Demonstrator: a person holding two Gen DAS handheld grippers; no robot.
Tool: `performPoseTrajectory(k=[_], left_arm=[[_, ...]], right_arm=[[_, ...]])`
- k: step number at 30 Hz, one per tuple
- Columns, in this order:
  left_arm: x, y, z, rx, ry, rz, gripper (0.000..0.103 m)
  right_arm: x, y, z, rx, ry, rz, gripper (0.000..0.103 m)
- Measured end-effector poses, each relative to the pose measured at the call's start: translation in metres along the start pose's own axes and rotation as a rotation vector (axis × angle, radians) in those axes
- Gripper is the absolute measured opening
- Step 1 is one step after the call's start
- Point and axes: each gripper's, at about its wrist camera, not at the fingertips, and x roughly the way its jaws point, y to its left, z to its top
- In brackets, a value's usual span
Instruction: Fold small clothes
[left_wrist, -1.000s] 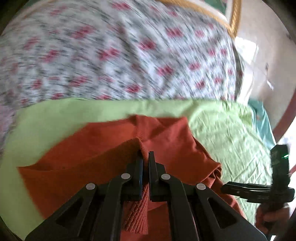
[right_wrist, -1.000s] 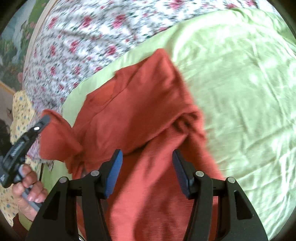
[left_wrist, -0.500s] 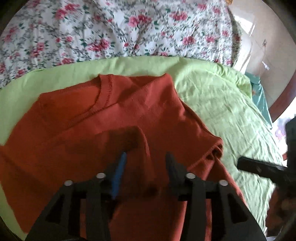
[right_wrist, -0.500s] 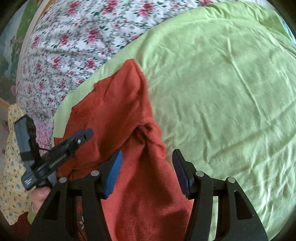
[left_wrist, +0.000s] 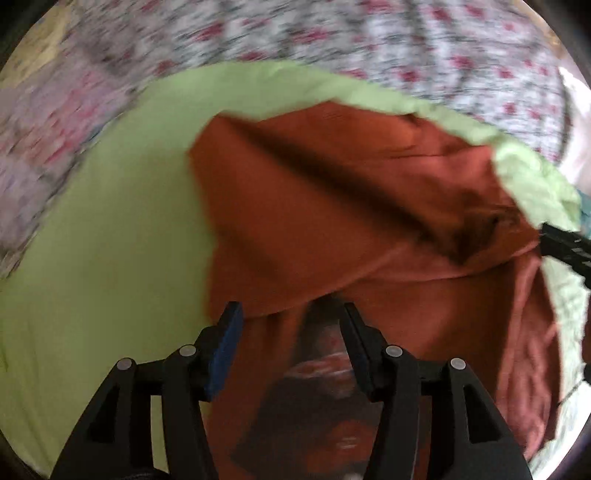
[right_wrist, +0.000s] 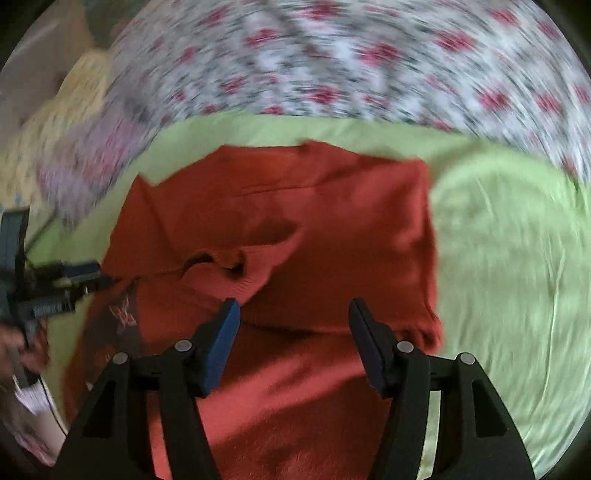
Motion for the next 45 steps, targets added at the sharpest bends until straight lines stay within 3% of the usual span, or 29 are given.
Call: performPoseTrajectory(k=[3, 6, 8, 9, 10, 14, 17, 19, 23, 31, 35, 39, 42, 45], left_arm=[[0.016, 0.013, -0.004, -0.014, 0.015, 0.069, 0.055], [0.028, 0.019, -0.003, -0.025, 0.016, 0.104, 0.055], [0.036, 0.021, 0.0, -0.03, 0.021, 0.122, 0.055], [0.039, 0.021, 0.001, -0.032, 0.019, 0.136, 0.055], [0.041, 0.022, 0.003, -0.035, 0.019, 0.144, 0.055], [0.041, 0.025, 0.009, -0.056, 0.007, 0.154, 0.056], [0.045, 0.025, 0.01, -0.059, 0.012, 0.157, 0.057], [0.044, 0.024, 0.009, -0.063, 0.008, 0.168, 0.057], [0.048, 0.031, 0.009, -0.096, 0.017, 0.178, 0.057], [0.05, 0.037, 0.01, -0.12, 0.012, 0.18, 0.058], [0.05, 0.058, 0.011, -0.251, 0.025, 0.123, 0.058], [0.054, 0.085, 0.007, -0.414, 0.044, 0.015, 0.058], [0.054, 0.084, 0.008, -0.393, 0.064, 0.007, 0.061], [0.05, 0.08, 0.008, -0.321, 0.092, 0.007, 0.061]], right_arm=[[0.011, 0.013, 0.011, -0.018, 0.004, 0.059, 0.068], [0.034, 0.022, 0.018, -0.033, 0.026, 0.0, 0.069], [0.051, 0.018, 0.023, 0.015, 0.058, 0.024, 0.051], [0.057, 0.015, 0.026, 0.047, 0.071, 0.055, 0.019], [0.061, 0.011, 0.03, 0.073, 0.088, 0.061, 0.004], [0.029, -0.026, 0.047, 0.267, -0.026, 0.119, 0.004], [0.011, -0.067, 0.049, 0.39, -0.081, 0.057, 0.004], [0.01, -0.091, 0.043, 0.433, -0.072, -0.01, 0.004], [0.027, -0.119, 0.022, 0.558, -0.001, -0.036, 0.004], [0.018, -0.123, 0.021, 0.565, -0.03, -0.036, 0.004], [0.021, -0.113, 0.024, 0.499, 0.015, -0.046, 0.004], [0.03, -0.105, 0.023, 0.47, 0.056, -0.054, 0.004], [0.045, -0.108, 0.014, 0.474, 0.128, -0.078, 0.004], [0.036, -0.112, 0.009, 0.502, 0.115, -0.071, 0.006]])
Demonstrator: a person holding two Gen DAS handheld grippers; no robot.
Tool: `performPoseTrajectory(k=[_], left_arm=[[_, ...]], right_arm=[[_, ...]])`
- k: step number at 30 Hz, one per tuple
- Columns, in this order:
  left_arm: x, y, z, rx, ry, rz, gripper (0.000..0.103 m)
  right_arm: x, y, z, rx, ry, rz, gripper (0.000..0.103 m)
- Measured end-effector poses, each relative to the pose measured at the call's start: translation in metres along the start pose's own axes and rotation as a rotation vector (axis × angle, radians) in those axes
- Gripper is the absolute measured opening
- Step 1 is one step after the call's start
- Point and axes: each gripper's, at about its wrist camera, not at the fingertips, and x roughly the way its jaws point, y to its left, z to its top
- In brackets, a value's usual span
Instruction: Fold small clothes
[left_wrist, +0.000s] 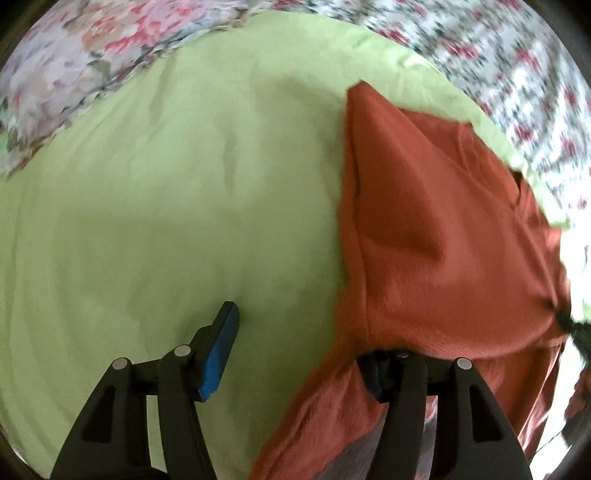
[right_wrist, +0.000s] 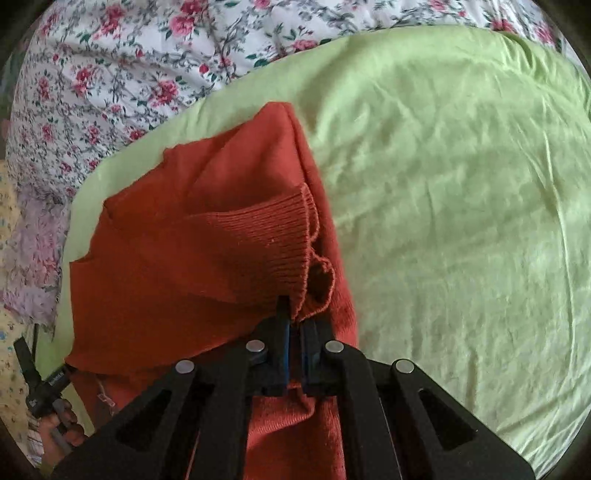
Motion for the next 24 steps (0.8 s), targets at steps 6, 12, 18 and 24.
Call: performPoseTrajectory(k=[6, 12, 18, 24], left_arm=[[-0.015, 0.007, -0.02, 0.05, 0.032, -0.005, 0.061], [-0.037, 0.007, -0.053, 0.085, 0.048, -0.034, 0.061], [-0.058, 0.006, -0.089, 0.113, 0.07, -0.124, 0.062], [-0.073, 0.006, -0.137, 0.197, 0.143, -0.176, 0.063]], right_arm=[[-0.026, -0.012, -0.001, 0.027, -0.028, -0.079, 0.014], [-0.052, -0.024, -0.03, 0.025, -0.019, -0.035, 0.043], [-0.073, -0.019, -0.082, -0.012, 0.043, -0.031, 0.043], [-0.102, -0.014, -0.138, -0.001, 0.033, -0.034, 0.043]])
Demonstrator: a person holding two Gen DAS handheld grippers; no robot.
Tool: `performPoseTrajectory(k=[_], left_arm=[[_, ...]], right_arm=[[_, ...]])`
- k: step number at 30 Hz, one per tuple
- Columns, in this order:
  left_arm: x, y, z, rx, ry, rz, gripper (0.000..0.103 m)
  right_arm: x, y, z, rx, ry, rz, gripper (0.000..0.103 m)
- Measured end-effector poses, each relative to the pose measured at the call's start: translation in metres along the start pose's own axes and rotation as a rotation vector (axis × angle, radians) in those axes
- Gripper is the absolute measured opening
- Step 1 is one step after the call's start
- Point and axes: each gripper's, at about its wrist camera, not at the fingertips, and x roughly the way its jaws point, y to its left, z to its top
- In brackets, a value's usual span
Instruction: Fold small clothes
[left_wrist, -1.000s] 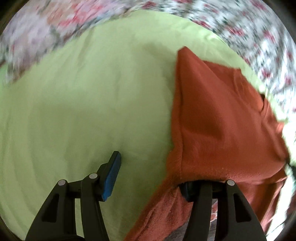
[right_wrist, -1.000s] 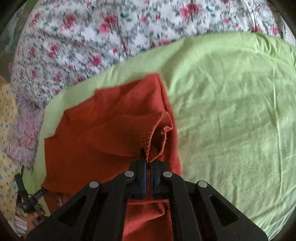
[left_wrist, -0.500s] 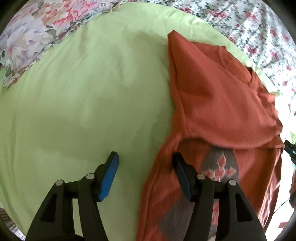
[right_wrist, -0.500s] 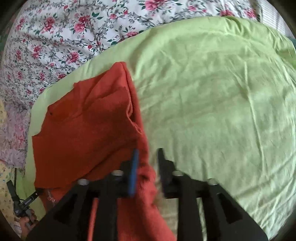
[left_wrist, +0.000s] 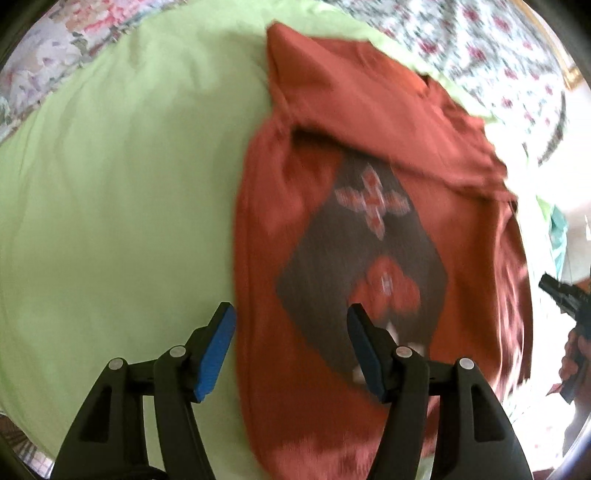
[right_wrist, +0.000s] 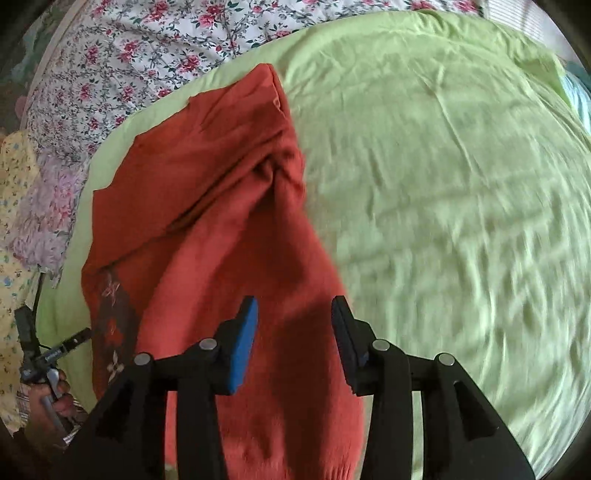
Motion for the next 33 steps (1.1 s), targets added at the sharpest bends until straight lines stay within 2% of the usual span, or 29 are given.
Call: performPoseTrajectory(k=[5, 9, 12, 16, 19, 20, 21, 23, 24, 25, 28, 33], left_arm=[[-0.017, -0.005, -0.05, -0.01, 0.011, 0.019, 0.066], [-0.024, 0.007, -0.098, -0.123, 0.037, 0.036, 0.066], [-0.022, 0.015, -0.125, -0.192, 0.056, 0.001, 0.066], [-0.02, 0.009, -0.142, -0.197, 0.021, -0.004, 0.066], [-0.016, -0.001, -0.141, -0.181, 0.023, -0.03, 0.065], [-0.014, -0.006, -0.139, -0.167, 0.022, -0.045, 0.062], [-0.012, -0.013, -0.138, -0.146, 0.022, -0.053, 0.054], [-0.006, -0.024, -0.134, -0.114, 0.021, -0.006, 0.042], [-0.008, -0.025, -0.133, -0.101, 0.013, 0.006, 0.024], [-0.012, -0.024, -0.133, -0.103, 0.001, -0.01, 0.007], [-0.031, -0.021, -0.136, -0.112, -0.043, -0.02, 0.006], [-0.066, -0.018, -0.149, -0.095, -0.104, -0.041, 0.005]], right_arm=[[-0.017, -0.01, -0.035, -0.001, 0.007, 0.06, 0.043], [-0.018, -0.023, -0.058, -0.037, 0.062, 0.089, 0.043], [-0.019, -0.037, -0.075, -0.063, 0.092, 0.082, 0.043], [-0.011, -0.056, -0.095, -0.02, 0.155, 0.165, 0.043], [-0.006, -0.053, -0.101, -0.048, 0.148, 0.214, 0.043], [-0.004, -0.05, -0.101, -0.05, 0.152, 0.236, 0.043], [-0.001, -0.047, -0.102, -0.054, 0.152, 0.256, 0.041], [0.007, -0.041, -0.102, -0.065, 0.139, 0.237, 0.028], [0.009, -0.04, -0.101, -0.066, 0.138, 0.226, 0.015], [0.01, -0.04, -0.099, -0.061, 0.139, 0.231, 0.012], [-0.001, -0.044, -0.099, -0.066, 0.124, 0.261, 0.01], [-0.042, -0.065, -0.113, -0.1, 0.095, 0.332, 0.01]])
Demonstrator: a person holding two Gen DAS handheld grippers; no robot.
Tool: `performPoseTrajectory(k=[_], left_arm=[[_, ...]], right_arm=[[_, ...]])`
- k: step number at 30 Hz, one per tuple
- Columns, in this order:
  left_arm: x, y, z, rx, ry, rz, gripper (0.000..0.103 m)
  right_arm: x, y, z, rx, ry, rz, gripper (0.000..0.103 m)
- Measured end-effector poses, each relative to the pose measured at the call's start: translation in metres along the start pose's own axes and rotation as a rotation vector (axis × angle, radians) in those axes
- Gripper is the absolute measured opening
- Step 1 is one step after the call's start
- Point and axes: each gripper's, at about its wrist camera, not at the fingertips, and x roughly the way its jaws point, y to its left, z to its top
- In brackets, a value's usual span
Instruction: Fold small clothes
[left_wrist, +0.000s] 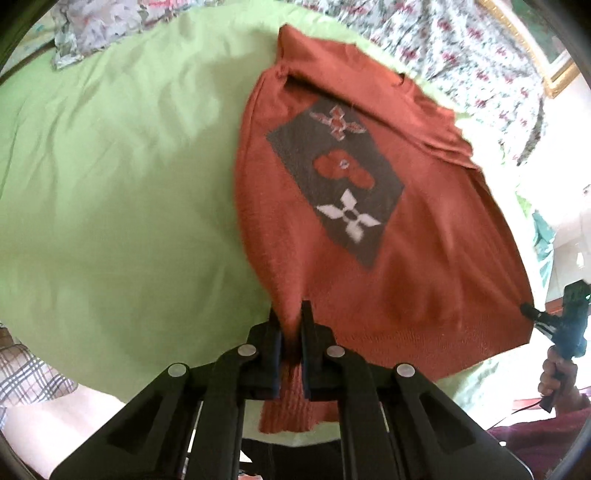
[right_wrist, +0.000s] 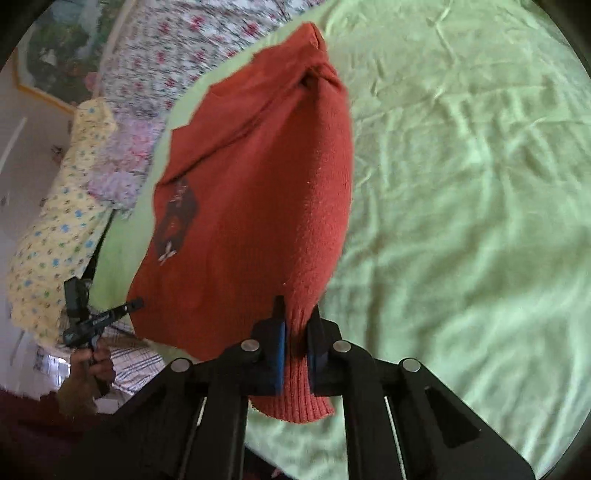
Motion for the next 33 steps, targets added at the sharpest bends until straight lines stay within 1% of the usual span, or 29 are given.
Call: performPoseTrajectory(k=[3, 5, 8, 9, 10, 11, 12, 13, 14, 15, 17, 18, 19, 20, 21, 22, 24, 26, 27, 30, 33], left_arm=[[0.002, 0.001, -0.002, 0.018, 0.012, 0.009, 0.005], [0.011, 0.0, 0.0, 0.026, 0.026, 0.014, 0.006], [0.029, 0.0, -0.001, 0.035, 0.072, 0.03, 0.007], [0.033, 0.0, 0.0, 0.028, 0.087, 0.037, 0.012], [0.034, 0.003, -0.001, 0.013, 0.1, 0.047, 0.02], [0.035, 0.007, -0.001, -0.013, 0.112, 0.052, 0.027], [0.035, 0.015, 0.0, -0.063, 0.126, 0.043, 0.048], [0.036, 0.02, -0.002, -0.087, 0.128, 0.039, 0.062], [0.035, 0.025, -0.003, -0.118, 0.119, 0.033, 0.063], [0.037, 0.027, -0.002, -0.137, 0.115, 0.024, 0.062], [0.042, 0.023, -0.001, -0.128, 0.107, 0.029, 0.061], [0.044, 0.017, 0.0, -0.093, 0.097, 0.039, 0.055], [0.045, 0.011, 0.001, -0.062, 0.09, 0.042, 0.024], [0.047, 0.006, 0.002, -0.03, 0.099, 0.016, 0.004], [0.047, 0.002, 0.005, -0.021, 0.113, -0.017, 0.006], [0.04, -0.006, 0.008, 0.003, 0.09, -0.036, 0.006], [0.025, -0.018, 0.016, 0.048, 0.048, -0.06, 0.005], [0.009, -0.026, 0.029, 0.057, 0.008, -0.1, 0.005], [-0.002, -0.03, 0.038, 0.06, -0.021, -0.12, 0.005], [-0.027, -0.036, 0.067, 0.071, -0.098, -0.139, 0.005], [-0.039, -0.035, 0.101, 0.045, -0.166, -0.159, 0.005]], right_arm=[[-0.014, -0.016, -0.013, 0.015, 0.001, 0.004, 0.009], [-0.008, -0.025, -0.016, 0.03, 0.017, -0.003, 0.009], [0.007, -0.027, -0.016, 0.029, 0.05, -0.018, 0.009], [0.01, -0.025, -0.015, 0.025, 0.057, -0.021, 0.01], [0.012, -0.025, -0.014, 0.036, 0.068, -0.021, 0.013], [0.013, -0.025, -0.014, 0.05, 0.077, -0.019, 0.013], [0.014, -0.025, -0.013, 0.063, 0.086, -0.017, 0.02], [0.014, -0.025, -0.014, 0.072, 0.098, -0.009, 0.03], [0.014, -0.024, -0.014, 0.076, 0.104, 0.003, 0.034], [0.014, -0.022, -0.015, 0.077, 0.102, 0.013, 0.038], [0.017, -0.021, -0.018, 0.081, 0.098, 0.007, 0.038], [0.02, -0.018, -0.02, 0.076, 0.101, 0.009, 0.038], [0.022, -0.016, -0.021, 0.069, 0.103, 0.012, 0.031], [0.023, -0.013, -0.021, 0.06, 0.106, -0.002, 0.019], [0.025, -0.011, -0.02, 0.059, 0.114, -0.002, 0.011], [0.026, -0.009, -0.018, 0.069, 0.117, 0.014, 0.011], [0.022, -0.001, -0.011, 0.048, 0.105, 0.046, 0.01], [0.014, 0.009, -0.001, 0.007, 0.087, 0.069, 0.01], [0.009, 0.013, 0.004, -0.005, 0.072, 0.083, 0.01], [-0.011, 0.026, 0.028, -0.031, -0.003, 0.122, 0.01], [-0.025, 0.031, 0.056, -0.004, -0.088, 0.144, 0.01]])
